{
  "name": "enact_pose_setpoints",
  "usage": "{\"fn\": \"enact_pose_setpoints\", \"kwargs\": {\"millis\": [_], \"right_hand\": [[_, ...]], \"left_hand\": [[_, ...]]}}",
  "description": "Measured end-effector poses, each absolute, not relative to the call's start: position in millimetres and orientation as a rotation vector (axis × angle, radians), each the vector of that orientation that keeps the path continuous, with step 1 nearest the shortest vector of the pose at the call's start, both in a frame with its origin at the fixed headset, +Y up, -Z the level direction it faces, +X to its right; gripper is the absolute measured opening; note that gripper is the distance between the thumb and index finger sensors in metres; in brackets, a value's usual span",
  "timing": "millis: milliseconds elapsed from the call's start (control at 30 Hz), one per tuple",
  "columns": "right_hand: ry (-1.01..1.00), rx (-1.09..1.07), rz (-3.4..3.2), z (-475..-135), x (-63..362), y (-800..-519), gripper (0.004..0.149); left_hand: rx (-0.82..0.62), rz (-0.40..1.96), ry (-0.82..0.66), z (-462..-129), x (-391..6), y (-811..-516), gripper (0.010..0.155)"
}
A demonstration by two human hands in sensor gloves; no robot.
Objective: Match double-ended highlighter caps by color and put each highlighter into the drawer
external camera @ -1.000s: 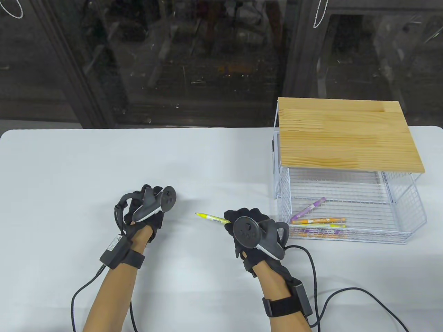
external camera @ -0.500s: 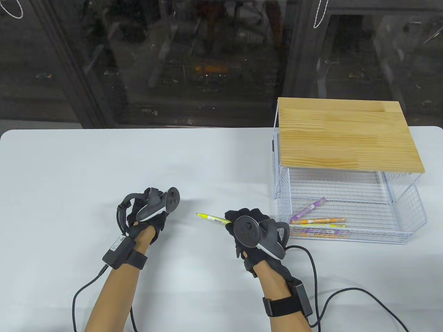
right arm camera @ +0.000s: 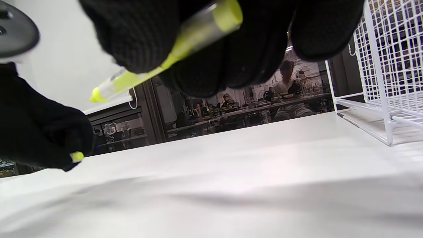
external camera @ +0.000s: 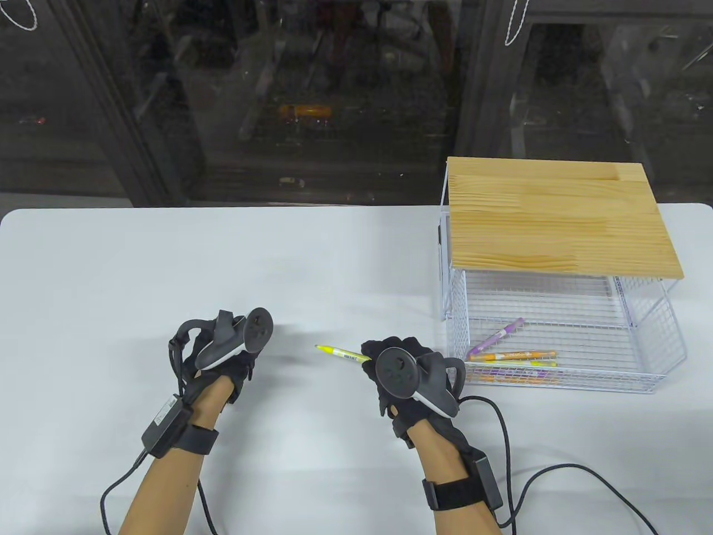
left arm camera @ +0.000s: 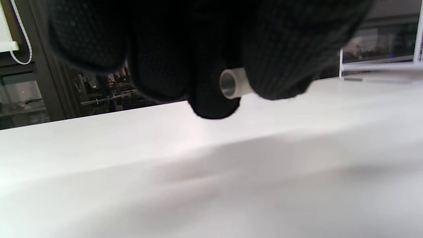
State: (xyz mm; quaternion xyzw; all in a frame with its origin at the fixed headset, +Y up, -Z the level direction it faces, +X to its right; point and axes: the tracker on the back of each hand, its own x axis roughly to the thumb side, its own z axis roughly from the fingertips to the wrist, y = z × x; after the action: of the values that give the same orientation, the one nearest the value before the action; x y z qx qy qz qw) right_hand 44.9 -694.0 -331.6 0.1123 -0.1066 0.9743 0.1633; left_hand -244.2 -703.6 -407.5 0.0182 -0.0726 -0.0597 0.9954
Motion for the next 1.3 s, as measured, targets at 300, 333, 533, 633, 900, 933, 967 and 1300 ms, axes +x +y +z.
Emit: {"fn": "enact_pose_setpoints", "kwargs": {"millis": [300,333,533,633,900,933,967,1300], "right_hand": [[-0.278,0.326,2.791,-331,44,-695,0.046],[-0.275,0.325,2.792,-331,44,-696,0.046],[-0.274,0.315,2.8,-332,45,-696,0.046],[-0.274,0.308,2.804,-332,46,-696,0.046],[-0.272,0.31,2.812,-332,45,-697,0.046],[-0.272,0.314,2.811,-331,45,-697,0.046],[-0.273,0.316,2.81,-331,44,-697,0.046],[-0.33,0.355,2.781,-325,36,-691,0.046]], "left_hand": [[0.133,0.036,-0.144,-378,-252,-687,0.047],[0.146,0.053,-0.15,-375,-253,-689,0.047],[0.173,0.119,-0.205,-365,-257,-688,0.047],[0.211,0.169,-0.234,-358,-259,-684,0.047],[0.19,0.275,-0.245,-350,-264,-686,0.045],[0.185,0.307,-0.24,-349,-264,-686,0.045],[0.175,0.342,-0.235,-349,-266,-687,0.044],[0.097,0.572,-0.228,-352,-272,-694,0.036]]}}
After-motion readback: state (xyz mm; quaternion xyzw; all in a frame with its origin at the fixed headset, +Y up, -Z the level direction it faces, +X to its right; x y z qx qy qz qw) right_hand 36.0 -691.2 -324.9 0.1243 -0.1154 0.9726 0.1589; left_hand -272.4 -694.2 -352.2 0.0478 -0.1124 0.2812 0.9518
